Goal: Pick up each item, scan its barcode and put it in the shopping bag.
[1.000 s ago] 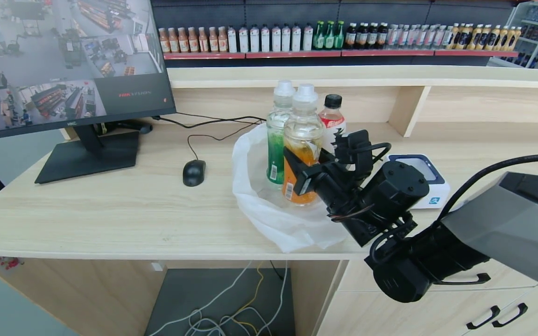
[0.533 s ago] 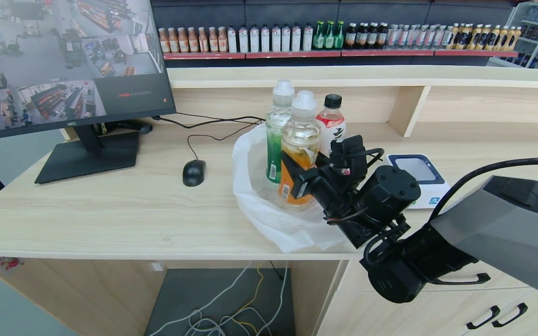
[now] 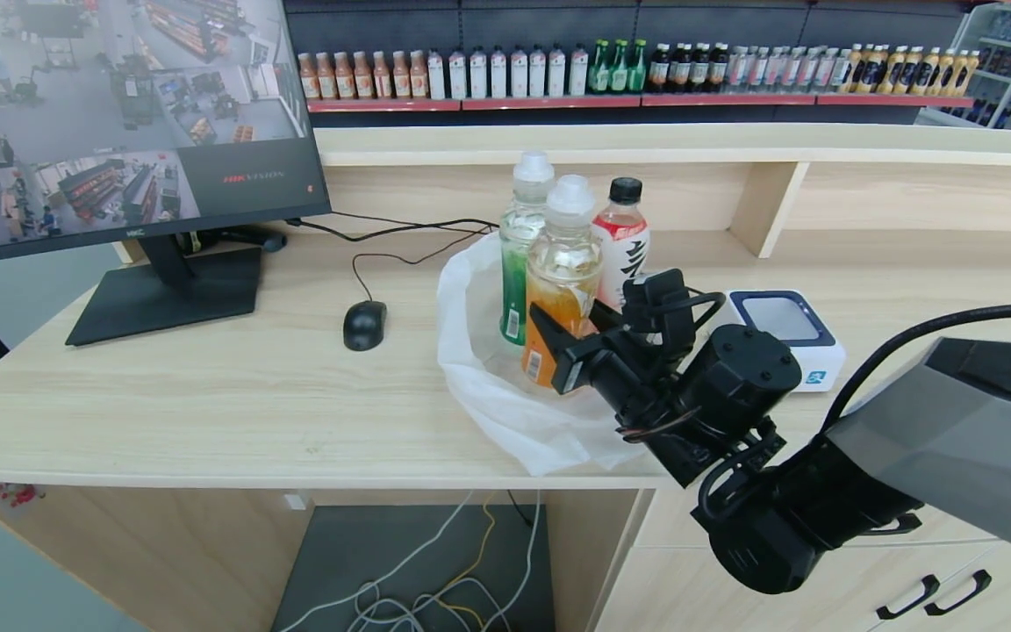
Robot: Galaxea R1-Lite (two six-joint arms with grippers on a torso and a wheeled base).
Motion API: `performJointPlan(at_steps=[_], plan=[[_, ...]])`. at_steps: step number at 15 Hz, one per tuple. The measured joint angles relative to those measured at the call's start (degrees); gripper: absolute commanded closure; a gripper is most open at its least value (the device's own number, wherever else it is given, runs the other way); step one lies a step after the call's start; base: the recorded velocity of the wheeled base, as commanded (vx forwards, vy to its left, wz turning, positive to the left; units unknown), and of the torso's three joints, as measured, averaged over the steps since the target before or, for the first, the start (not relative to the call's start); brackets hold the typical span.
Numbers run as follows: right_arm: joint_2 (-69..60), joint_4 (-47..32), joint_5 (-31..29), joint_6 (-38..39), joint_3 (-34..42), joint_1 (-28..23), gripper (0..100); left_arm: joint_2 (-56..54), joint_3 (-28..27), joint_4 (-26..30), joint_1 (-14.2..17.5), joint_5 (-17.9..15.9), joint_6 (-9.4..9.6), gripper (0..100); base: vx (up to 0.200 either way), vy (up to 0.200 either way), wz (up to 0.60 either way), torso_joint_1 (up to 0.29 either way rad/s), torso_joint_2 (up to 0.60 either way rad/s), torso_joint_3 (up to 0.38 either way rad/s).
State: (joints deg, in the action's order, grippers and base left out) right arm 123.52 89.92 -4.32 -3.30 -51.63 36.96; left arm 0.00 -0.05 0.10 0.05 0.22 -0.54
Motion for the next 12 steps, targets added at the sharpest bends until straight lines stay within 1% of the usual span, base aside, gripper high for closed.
performJointPlan(at_steps=[9, 10, 12], plan=[[-0.8, 0.0, 0.0, 0.3, 1.5, -0.1, 100, 0.0, 0.0, 0.0, 0.0, 0.0, -0.04, 0, 0.000, 0.000, 0.00, 0.000, 0.00, 0.000], [-0.9, -0.1, 0.0, 0.3, 1.6, -0.1, 0, 0.0, 0.0, 0.0, 0.0, 0.0, -0.04, 0, 0.000, 0.000, 0.00, 0.000, 0.00, 0.000], [-1.7, 0.0, 0.0, 0.3, 2.6, 0.0, 0, 0.0, 0.0, 0.0, 0.0, 0.0, -0.06, 0, 0.000, 0.000, 0.00, 0.000, 0.00, 0.000]])
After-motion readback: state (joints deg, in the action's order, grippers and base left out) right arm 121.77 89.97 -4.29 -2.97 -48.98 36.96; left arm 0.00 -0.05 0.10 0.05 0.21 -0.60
